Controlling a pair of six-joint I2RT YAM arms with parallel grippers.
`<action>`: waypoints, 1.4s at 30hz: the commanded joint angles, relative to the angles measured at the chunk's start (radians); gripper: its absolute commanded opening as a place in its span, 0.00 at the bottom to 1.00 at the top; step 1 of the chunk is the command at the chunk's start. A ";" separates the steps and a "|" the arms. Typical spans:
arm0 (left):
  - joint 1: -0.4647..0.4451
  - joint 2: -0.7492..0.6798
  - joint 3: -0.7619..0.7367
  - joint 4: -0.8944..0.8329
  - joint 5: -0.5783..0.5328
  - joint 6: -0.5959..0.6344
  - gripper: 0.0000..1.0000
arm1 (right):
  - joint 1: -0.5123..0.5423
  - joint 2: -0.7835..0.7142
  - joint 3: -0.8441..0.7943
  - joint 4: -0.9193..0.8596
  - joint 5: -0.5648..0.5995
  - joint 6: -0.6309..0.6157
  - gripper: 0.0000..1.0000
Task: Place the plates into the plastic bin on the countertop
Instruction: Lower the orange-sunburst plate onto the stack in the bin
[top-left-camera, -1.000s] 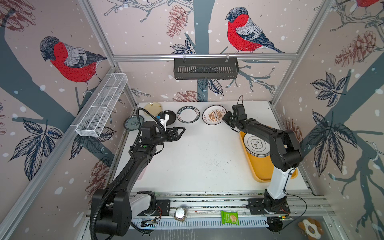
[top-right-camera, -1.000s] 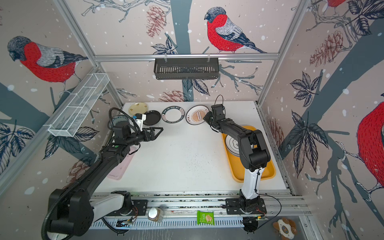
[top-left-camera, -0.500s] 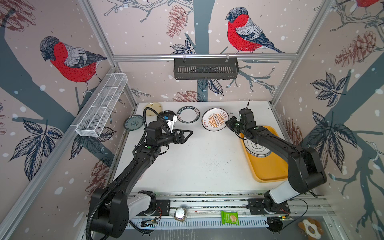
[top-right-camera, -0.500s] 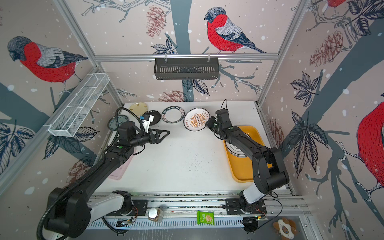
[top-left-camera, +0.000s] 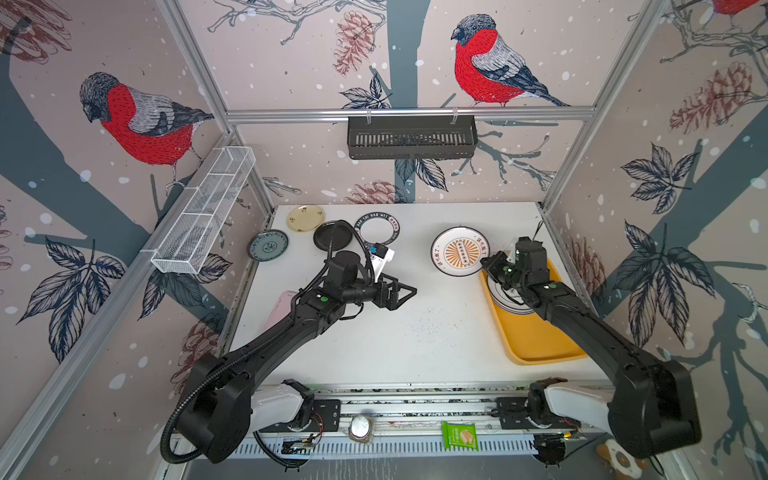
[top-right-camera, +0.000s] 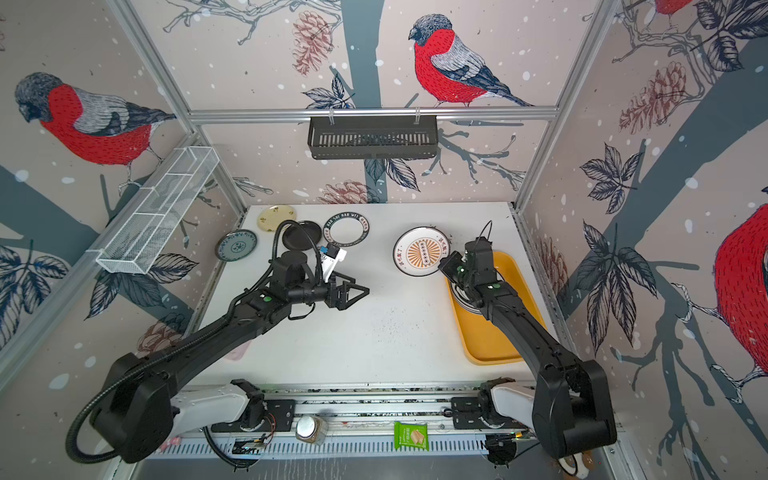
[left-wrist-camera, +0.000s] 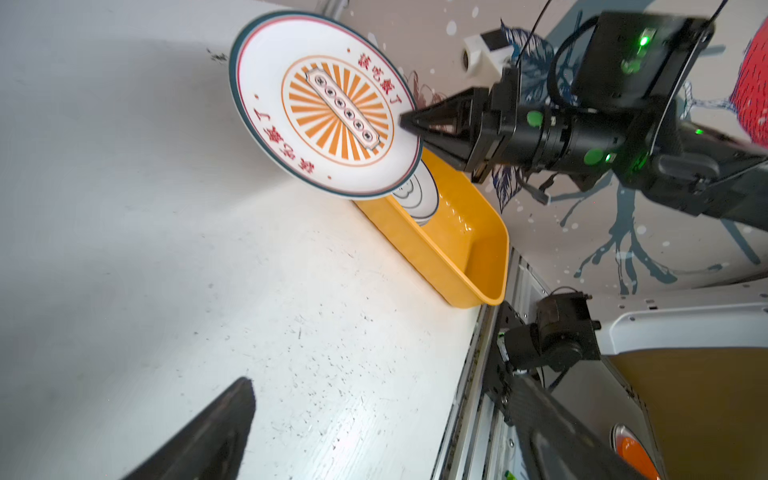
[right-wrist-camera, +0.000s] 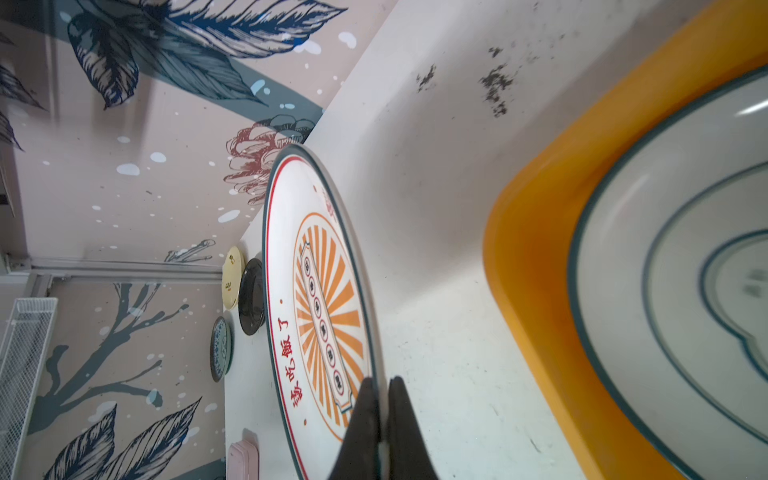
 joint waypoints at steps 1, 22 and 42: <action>-0.054 0.023 0.013 -0.019 -0.037 0.046 0.96 | -0.045 -0.073 -0.038 -0.027 -0.017 0.004 0.01; -0.136 0.039 0.016 -0.042 -0.105 0.052 0.96 | -0.509 -0.313 -0.208 -0.212 -0.211 -0.154 0.01; -0.137 0.031 0.022 -0.055 -0.138 0.063 0.97 | -0.694 -0.218 -0.302 -0.120 -0.332 -0.239 0.02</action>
